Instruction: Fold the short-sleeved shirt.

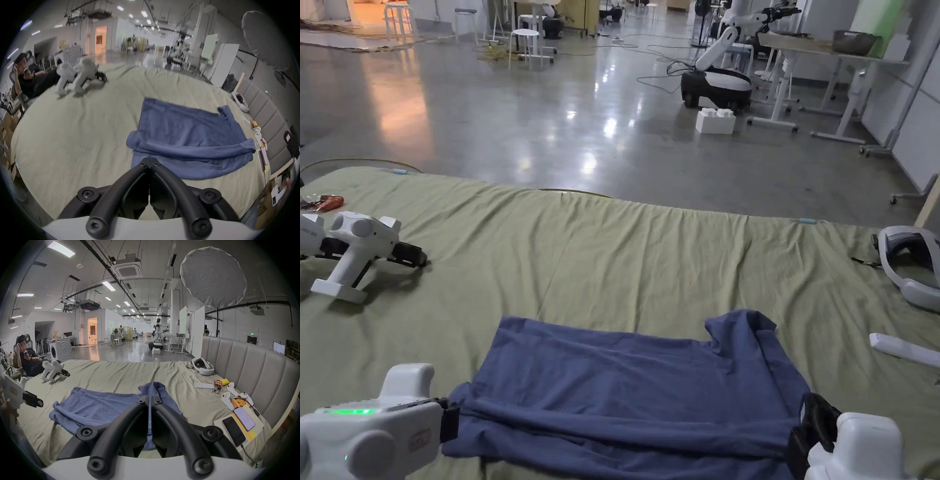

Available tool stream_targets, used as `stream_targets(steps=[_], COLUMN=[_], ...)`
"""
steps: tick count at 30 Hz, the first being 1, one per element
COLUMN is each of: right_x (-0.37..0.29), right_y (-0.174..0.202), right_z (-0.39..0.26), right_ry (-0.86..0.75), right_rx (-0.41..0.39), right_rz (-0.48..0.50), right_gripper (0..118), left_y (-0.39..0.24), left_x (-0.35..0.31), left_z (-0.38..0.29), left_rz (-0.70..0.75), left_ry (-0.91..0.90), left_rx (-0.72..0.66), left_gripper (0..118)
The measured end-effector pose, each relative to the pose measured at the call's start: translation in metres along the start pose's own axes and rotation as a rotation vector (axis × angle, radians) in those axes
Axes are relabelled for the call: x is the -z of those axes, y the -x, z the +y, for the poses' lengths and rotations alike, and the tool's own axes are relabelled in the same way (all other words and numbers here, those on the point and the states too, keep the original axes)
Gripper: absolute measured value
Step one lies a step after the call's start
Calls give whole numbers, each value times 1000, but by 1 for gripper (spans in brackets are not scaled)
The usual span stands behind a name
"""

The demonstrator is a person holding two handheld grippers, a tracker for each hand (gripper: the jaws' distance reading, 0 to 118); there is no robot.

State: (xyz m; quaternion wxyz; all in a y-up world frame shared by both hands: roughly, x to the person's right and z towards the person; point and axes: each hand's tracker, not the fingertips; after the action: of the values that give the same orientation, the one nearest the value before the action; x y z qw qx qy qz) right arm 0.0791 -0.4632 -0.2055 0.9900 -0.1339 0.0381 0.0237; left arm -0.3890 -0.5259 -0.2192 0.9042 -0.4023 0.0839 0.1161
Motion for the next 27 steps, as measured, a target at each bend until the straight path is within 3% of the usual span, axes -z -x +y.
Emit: stream_targets(steps=[3,5,6,9,10,14,19,20,22,24,27], right_x=[5,7,8,10,11,13,14,14,16,19,28], right_y=[-6,-11,-13,-18,-19,-26,-35,-37,-42,-49,-61], right_z=[-7,-12,-14,-19,-20,-28,-39,-41,-45,-49,-53], right_ry=[50,77,88,115,123,157,202,209,228,256,325], right_rx=[10,15,14,11,11,5,-10,-10,-7,1,11], right_rz=[-3,-8,-10,-21,-23,-38,-53,-58,-64,-75,-98], right_gripper=[5,5,5,5,5,5,5,5,5,5,8], left_y=[-1,-1,-1,-7,-7,-12,-25,-31,-31,-34,-34], left_x=[16,29,34,46,50,70,69,69,77,79,69], left_z=[8,13,15,18,20,11,2,2,1,1,-1], left_rz=[-4,-27,-32,-29,-19,71,144,137,104,98,84], left_ry=[72,125,148,191,213,346,291,296,291,295,288], left_rx=[-39,-52,-60,-82,-78,-38,69,118,170,176,165], left_gripper=[6,26,45,68,69,69,67,62,35,17,14])
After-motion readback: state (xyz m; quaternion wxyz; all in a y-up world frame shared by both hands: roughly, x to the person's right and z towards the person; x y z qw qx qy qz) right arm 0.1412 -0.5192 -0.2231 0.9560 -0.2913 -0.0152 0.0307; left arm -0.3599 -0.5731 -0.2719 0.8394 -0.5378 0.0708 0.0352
